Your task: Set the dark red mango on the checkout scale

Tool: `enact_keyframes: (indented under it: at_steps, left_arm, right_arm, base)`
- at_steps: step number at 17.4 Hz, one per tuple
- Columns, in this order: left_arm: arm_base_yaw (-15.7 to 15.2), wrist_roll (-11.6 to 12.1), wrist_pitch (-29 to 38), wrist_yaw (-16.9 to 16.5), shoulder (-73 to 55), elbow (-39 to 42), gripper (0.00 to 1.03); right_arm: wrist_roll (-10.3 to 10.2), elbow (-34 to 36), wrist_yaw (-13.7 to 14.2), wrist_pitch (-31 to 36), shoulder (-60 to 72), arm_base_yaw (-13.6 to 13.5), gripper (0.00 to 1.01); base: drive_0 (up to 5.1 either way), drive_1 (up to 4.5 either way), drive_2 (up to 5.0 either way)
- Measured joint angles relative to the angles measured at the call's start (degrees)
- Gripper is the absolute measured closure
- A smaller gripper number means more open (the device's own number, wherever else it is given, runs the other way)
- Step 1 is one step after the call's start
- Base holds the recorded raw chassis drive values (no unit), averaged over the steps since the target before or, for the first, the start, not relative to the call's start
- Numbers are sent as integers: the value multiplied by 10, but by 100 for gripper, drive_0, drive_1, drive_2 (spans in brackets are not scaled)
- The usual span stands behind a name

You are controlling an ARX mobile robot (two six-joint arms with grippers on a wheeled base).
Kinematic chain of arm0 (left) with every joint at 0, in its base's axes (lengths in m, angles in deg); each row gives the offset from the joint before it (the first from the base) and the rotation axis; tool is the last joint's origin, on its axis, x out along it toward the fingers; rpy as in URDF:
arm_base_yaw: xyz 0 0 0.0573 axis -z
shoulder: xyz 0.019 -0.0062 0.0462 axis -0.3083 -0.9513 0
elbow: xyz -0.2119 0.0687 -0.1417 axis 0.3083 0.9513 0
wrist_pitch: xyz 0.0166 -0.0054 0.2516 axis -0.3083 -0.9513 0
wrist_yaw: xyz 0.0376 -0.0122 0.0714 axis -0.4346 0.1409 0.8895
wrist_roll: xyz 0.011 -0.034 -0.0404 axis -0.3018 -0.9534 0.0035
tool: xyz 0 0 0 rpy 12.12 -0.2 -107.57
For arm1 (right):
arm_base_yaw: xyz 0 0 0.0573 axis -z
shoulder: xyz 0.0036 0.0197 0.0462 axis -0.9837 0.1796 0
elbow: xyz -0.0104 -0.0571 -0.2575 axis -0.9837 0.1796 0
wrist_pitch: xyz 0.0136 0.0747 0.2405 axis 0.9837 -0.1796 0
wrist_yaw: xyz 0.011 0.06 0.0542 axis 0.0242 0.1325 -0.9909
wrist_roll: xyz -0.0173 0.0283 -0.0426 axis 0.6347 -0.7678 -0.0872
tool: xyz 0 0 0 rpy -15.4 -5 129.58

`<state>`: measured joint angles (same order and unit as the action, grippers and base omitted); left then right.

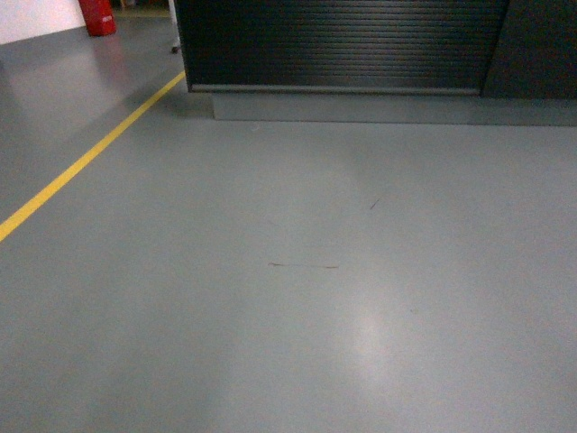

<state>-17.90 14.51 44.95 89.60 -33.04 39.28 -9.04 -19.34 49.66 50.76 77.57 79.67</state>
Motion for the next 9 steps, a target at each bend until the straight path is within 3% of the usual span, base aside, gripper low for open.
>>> enact_keyframes:
  at_steps: [9]
  left_arm:
    - [0, 0, 0, 0, 0, 0, 5]
  right_arm:
    - [0, 0, 0, 0, 0, 0, 3]
  base:
    - [-2, 429, -433]
